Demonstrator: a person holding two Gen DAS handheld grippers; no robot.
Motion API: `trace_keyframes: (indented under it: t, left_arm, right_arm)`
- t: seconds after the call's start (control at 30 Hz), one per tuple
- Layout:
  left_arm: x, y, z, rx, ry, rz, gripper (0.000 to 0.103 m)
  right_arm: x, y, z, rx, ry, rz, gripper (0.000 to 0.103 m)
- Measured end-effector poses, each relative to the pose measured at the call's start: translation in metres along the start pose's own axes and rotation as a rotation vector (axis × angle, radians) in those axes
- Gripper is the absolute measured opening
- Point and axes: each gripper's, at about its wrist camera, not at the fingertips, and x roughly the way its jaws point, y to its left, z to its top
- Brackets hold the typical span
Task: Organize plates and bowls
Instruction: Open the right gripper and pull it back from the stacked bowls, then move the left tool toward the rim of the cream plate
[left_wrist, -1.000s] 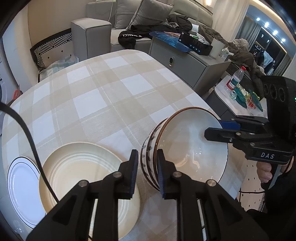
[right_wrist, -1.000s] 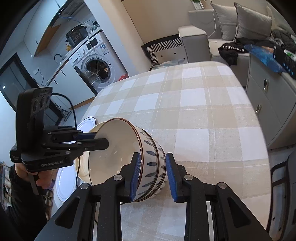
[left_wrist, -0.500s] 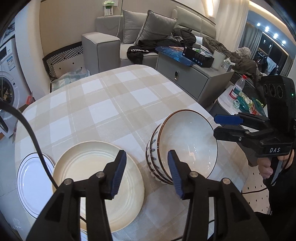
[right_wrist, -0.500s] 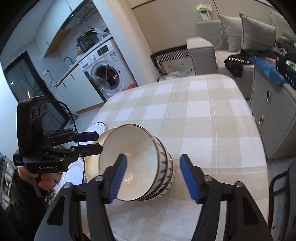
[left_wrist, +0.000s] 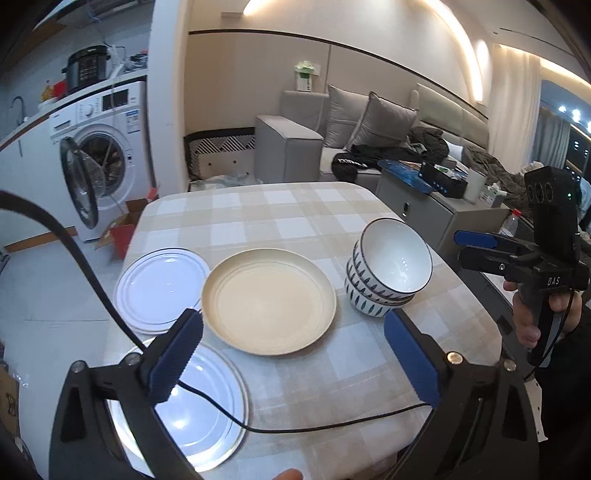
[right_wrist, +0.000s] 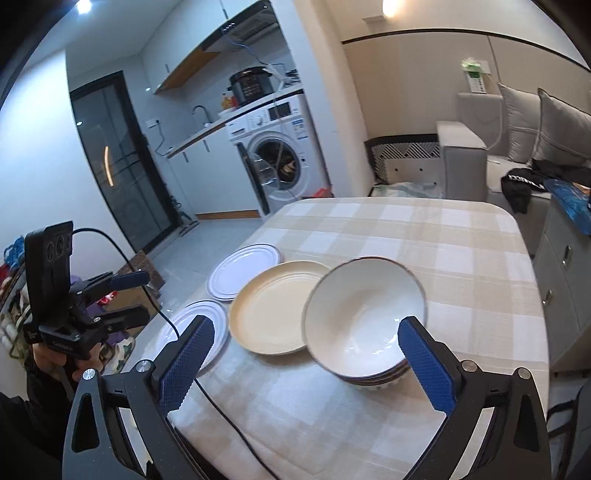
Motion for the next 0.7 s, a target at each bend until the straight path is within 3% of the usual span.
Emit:
trace_keyframes:
  t: [0.43,0.7]
  left_arm:
    - [-0.074,0.039,-0.074,-0.194,-0.108,0.160,0.103]
    - [-0.081,0.055,-0.114,-0.245,-0.079,0.216,0.103]
  right_arm:
    - [0.005,0.059,-0.031,-0.076,0.008,0.109,0.103]
    - [0.020,0.078,-0.055,-0.060,0.038,0.124,0.103]
